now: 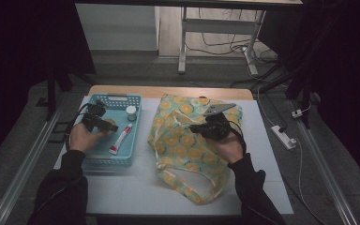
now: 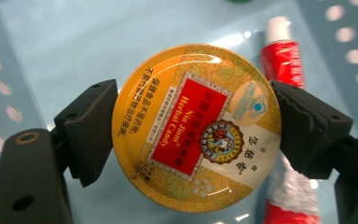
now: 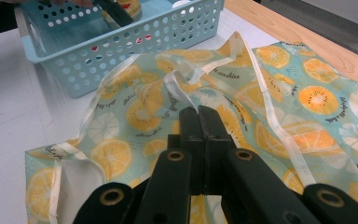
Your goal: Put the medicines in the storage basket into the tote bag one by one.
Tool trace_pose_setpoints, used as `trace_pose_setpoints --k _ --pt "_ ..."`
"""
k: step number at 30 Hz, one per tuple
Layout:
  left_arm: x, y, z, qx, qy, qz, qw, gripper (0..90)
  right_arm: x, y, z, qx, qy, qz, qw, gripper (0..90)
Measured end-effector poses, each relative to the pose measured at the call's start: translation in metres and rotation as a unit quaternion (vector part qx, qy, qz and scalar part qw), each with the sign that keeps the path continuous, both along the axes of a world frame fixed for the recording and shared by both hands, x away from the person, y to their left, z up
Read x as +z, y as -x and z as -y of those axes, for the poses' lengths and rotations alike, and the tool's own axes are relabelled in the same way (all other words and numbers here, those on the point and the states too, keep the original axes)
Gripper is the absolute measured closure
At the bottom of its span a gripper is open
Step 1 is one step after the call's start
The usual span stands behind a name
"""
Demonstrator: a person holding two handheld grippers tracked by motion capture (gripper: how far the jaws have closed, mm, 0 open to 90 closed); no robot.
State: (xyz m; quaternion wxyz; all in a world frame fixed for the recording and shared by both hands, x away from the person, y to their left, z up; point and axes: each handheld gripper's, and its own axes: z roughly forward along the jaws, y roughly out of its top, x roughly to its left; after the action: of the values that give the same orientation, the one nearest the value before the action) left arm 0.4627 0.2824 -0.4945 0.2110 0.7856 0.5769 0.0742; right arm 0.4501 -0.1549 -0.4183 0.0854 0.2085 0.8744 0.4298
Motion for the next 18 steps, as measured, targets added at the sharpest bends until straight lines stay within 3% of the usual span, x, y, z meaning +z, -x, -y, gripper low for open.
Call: trace_pose_setpoints --k 10,18 --pt "0.025 0.015 0.007 -0.035 0.031 0.042 0.998 20.5 0.0 0.0 0.001 0.0 -0.003 0.002 1.0 89.9" --pt "0.04 0.029 0.02 -0.068 0.037 0.065 0.9949 20.5 0.001 0.0 0.001 -0.002 -0.005 0.002 1.0 89.9"
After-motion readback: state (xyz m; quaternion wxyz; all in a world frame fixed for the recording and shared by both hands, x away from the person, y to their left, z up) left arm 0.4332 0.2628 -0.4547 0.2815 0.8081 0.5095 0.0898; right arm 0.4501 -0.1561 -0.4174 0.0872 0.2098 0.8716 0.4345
